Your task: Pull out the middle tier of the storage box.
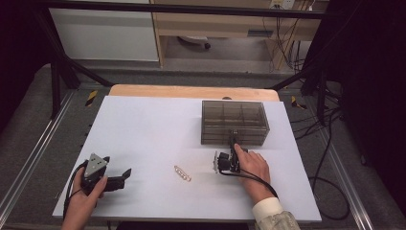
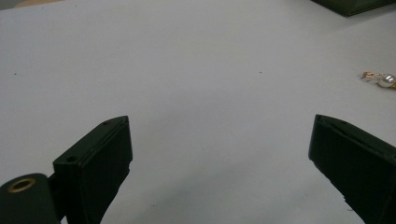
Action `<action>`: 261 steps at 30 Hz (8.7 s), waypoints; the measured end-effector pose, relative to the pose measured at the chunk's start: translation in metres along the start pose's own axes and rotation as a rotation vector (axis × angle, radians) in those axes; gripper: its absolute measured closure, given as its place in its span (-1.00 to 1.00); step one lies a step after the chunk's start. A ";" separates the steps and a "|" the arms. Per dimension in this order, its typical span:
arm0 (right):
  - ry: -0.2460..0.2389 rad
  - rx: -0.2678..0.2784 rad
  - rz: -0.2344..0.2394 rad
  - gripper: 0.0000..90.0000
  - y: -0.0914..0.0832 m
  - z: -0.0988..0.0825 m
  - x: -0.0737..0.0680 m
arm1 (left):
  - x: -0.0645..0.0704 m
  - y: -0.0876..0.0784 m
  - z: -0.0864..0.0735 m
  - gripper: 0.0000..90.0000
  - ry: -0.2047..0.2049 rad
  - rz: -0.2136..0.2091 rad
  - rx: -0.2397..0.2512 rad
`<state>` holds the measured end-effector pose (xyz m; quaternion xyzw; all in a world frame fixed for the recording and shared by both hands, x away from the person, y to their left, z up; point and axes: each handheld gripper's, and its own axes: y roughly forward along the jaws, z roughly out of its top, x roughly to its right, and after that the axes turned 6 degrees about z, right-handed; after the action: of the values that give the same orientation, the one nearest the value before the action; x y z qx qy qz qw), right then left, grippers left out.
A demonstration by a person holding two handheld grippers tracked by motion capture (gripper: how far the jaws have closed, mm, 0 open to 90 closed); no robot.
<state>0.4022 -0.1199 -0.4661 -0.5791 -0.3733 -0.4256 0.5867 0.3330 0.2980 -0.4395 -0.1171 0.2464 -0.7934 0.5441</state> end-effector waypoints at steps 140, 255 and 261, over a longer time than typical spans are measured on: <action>0.407 0.285 0.906 0.67 0.009 0.020 0.080 | 0.003 0.003 -0.004 -0.87 0.020 -0.003 -0.048; 1.030 0.381 0.707 -0.86 -0.056 0.024 0.059 | -0.002 0.002 -0.005 -0.88 -0.010 0.011 -0.042; 0.996 0.374 0.738 -0.87 -0.061 0.034 0.056 | -0.001 0.002 -0.004 -0.88 -0.004 0.011 -0.041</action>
<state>0.3674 -0.0878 -0.3903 -0.2904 0.0996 -0.3412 0.8884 0.3336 0.2997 -0.4441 -0.1283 0.2621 -0.7849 0.5466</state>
